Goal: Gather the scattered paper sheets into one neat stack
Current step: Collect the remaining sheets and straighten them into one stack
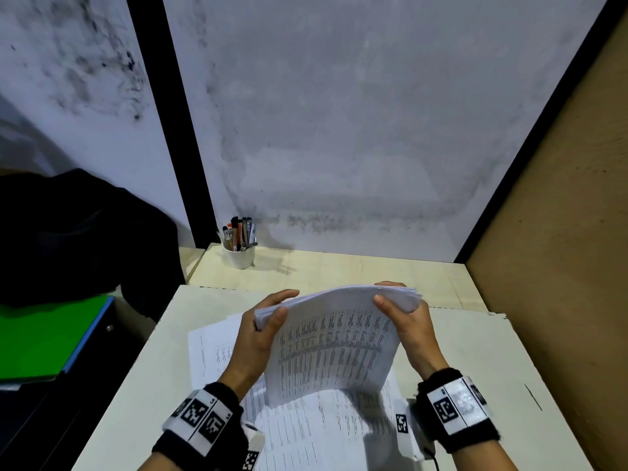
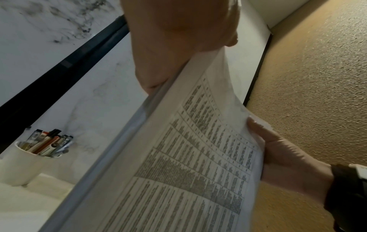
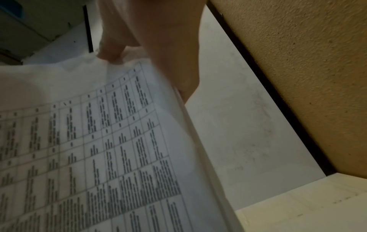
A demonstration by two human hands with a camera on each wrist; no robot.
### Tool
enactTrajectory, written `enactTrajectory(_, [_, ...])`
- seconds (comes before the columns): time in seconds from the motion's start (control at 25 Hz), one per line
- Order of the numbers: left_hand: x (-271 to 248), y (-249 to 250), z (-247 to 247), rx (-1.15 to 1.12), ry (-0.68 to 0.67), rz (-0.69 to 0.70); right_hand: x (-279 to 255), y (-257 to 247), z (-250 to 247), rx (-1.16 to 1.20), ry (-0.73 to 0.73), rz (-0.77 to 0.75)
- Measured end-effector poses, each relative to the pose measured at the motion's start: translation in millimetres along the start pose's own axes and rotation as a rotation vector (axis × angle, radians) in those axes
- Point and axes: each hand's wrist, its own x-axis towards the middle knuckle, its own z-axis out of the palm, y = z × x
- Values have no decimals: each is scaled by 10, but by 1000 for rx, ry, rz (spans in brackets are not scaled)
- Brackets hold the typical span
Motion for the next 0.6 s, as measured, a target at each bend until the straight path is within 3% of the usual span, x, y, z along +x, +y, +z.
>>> enactTrajectory(0.28, [84,123,77,39,108,41,19,-76,57,-30,-42,27])
enactTrajectory(0.48, [145,95,131,72,130,49,90,-70,127,-75,57,18])
enactTrajectory(0.6, [142,44,135,45,134,17,99,-46,118,-48,34,40])
